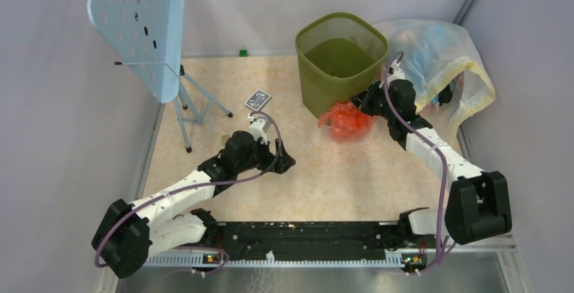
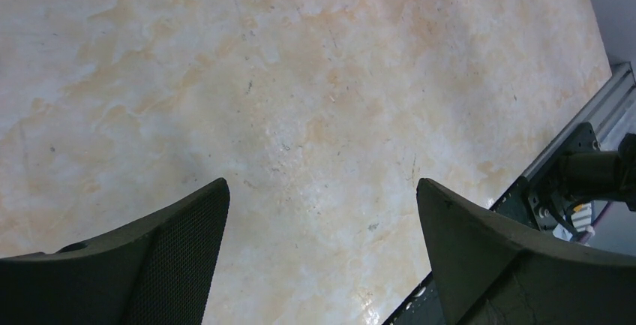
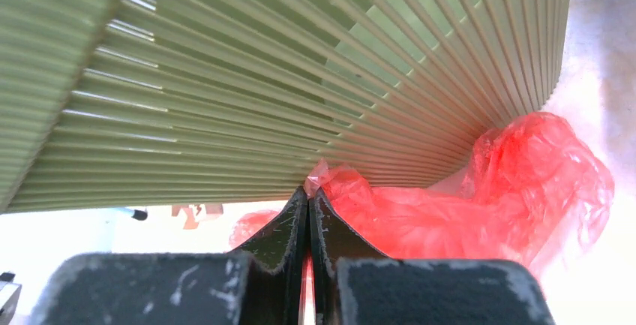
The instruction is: Put the trash bags into the trash bin
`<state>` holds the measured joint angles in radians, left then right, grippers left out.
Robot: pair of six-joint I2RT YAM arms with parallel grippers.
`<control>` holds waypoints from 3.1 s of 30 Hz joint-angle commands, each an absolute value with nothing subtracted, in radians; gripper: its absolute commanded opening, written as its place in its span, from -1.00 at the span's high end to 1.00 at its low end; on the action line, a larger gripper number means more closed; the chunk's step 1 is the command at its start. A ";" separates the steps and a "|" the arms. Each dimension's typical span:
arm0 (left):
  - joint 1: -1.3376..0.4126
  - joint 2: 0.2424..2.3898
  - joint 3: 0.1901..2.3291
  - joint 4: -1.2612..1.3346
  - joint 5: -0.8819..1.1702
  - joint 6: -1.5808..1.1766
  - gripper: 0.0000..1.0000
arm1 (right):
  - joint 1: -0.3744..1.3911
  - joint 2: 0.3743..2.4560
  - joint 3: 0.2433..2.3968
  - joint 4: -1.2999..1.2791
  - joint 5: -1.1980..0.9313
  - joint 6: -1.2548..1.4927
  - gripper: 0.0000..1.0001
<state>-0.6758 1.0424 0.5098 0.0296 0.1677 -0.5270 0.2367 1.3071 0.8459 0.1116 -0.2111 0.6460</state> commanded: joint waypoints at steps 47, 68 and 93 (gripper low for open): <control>-0.827 1.648 0.791 0.417 0.402 -0.626 -0.60 | 0.250 0.703 0.304 -0.327 -0.286 0.696 0.85; -0.768 1.461 0.584 0.204 0.104 -0.610 1.00 | 0.250 0.625 0.327 -0.365 -0.157 0.714 0.84; -0.706 1.122 0.769 -0.240 0.026 -0.487 0.91 | 0.280 0.770 0.665 -0.247 -0.689 0.411 -0.42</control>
<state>-0.7082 1.1427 0.7589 -0.1871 0.0544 -0.5205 0.2436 0.7628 0.6544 -0.3042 -0.4774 0.5617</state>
